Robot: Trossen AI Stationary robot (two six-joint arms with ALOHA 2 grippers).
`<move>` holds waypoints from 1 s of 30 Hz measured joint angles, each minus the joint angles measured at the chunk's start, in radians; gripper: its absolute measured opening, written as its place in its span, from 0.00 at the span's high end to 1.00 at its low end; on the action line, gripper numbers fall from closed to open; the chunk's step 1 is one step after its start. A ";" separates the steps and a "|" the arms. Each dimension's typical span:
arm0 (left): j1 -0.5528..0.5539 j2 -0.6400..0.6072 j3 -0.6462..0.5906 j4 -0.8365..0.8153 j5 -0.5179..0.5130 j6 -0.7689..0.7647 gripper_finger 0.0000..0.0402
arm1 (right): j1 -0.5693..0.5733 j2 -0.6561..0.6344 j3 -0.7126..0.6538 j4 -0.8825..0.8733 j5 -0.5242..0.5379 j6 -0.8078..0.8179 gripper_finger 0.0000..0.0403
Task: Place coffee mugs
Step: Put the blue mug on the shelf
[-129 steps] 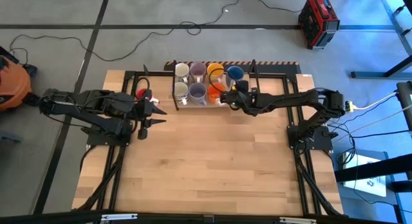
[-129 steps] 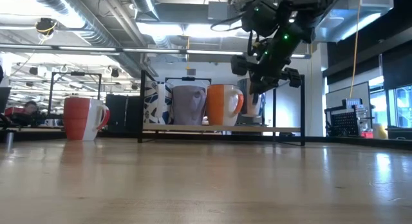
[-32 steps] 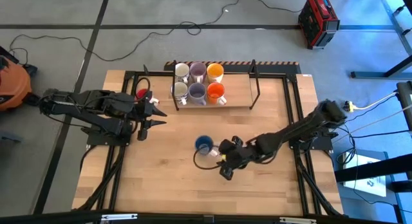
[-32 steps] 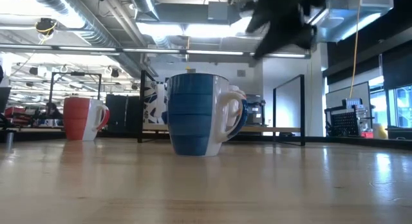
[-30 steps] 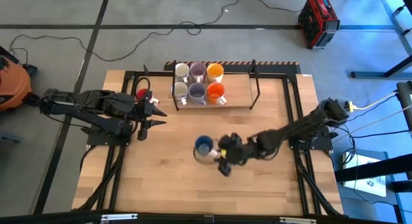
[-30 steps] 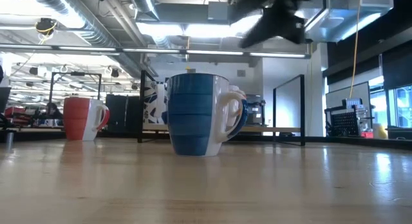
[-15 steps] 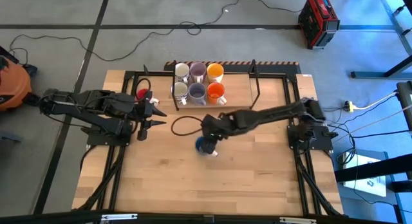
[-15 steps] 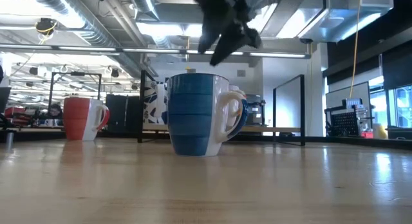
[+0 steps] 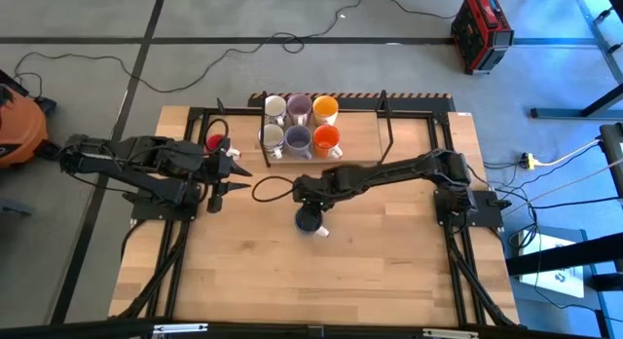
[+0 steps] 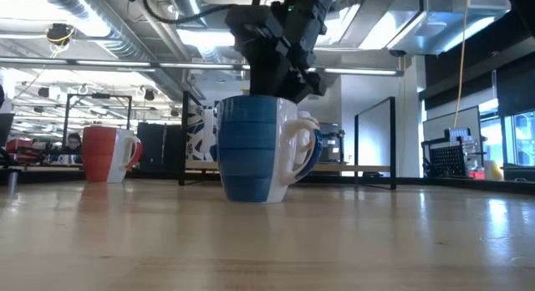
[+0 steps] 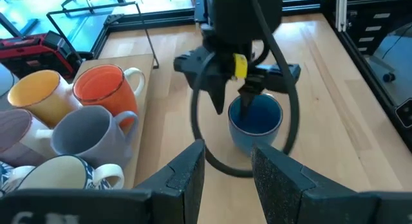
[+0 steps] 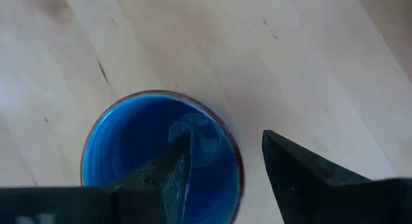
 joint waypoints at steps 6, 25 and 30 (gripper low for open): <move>0.000 0.000 0.000 0.000 0.000 0.000 0.70 | -0.001 0.020 0.000 -0.005 0.030 -0.001 0.58; 0.000 -0.014 0.000 -0.001 -0.011 0.000 0.70 | 0.001 -0.007 -0.001 -0.044 0.036 0.060 0.99; 0.000 -0.054 0.031 -0.008 -0.034 0.000 0.70 | 0.000 -0.105 0.000 -0.156 0.087 0.086 0.99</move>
